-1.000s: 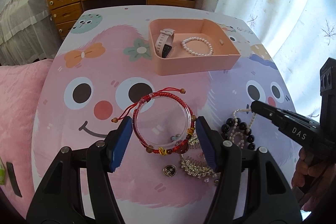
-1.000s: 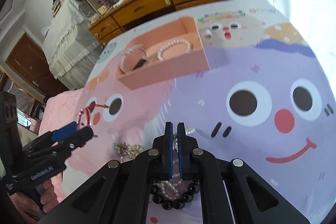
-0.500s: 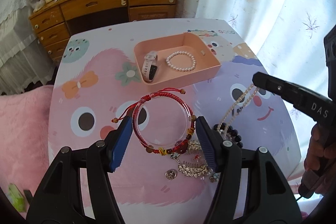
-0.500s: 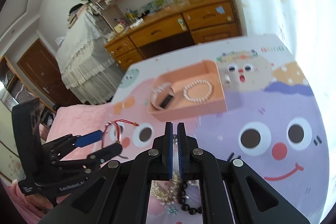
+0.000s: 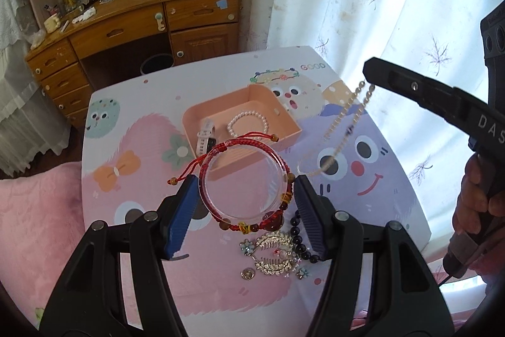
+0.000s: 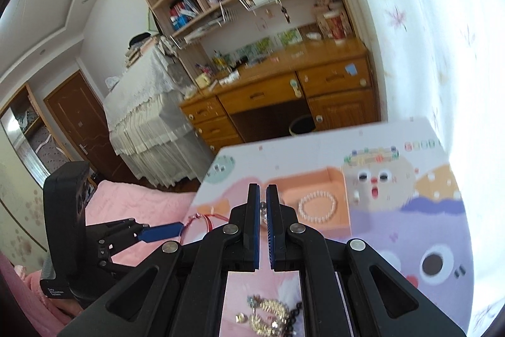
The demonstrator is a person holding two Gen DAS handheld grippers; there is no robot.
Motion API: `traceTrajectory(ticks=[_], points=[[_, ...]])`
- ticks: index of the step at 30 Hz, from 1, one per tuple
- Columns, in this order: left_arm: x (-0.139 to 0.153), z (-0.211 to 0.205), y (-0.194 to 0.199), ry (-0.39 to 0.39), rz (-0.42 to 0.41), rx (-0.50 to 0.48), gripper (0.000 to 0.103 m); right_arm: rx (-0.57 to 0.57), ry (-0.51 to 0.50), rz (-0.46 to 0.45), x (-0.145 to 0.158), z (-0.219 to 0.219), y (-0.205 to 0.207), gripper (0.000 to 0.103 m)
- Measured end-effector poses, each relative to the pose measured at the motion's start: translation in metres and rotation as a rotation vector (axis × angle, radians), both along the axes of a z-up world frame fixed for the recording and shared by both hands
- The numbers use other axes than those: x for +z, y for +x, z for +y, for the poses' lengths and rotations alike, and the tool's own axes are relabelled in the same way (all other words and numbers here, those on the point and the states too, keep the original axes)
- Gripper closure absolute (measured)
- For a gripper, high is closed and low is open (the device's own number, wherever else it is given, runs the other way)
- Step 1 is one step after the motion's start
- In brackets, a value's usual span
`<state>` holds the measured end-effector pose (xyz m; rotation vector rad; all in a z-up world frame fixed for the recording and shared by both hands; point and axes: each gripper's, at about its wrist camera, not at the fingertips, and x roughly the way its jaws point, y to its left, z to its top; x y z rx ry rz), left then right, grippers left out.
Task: Organize jewelry
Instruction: 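Drop the red bangle and pearl strand into the pink tray with both tools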
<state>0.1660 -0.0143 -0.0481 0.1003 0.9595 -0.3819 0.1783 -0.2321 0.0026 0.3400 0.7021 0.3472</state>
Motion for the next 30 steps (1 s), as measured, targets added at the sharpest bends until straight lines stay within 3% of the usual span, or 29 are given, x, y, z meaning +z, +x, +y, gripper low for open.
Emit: traceTrajectory(ticks=[9,16,22,28,30], points=[[0.044,-0.009,0.022,-0.032,-0.071,-0.017,0.044,-0.032,0.036,-0.144,0.065,-0.008,0.024,0.1],[0.034,-0.018,0.058,-0.073,-0.116,-0.016,0.044,-0.053,0.046,-0.207,0.074,-0.015,0.05,0.1],[0.001,-0.023,0.092,-0.123,-0.181,-0.022,0.044,-0.066,0.084,-0.188,0.039,-0.025,0.081,0.1],[-0.041,-0.025,0.12,-0.197,-0.206,-0.017,0.043,-0.092,0.048,-0.083,-0.025,-0.026,0.106,0.099],[-0.058,-0.025,0.131,-0.217,-0.177,-0.014,0.042,-0.088,0.03,-0.021,-0.05,-0.024,0.114,0.098]])
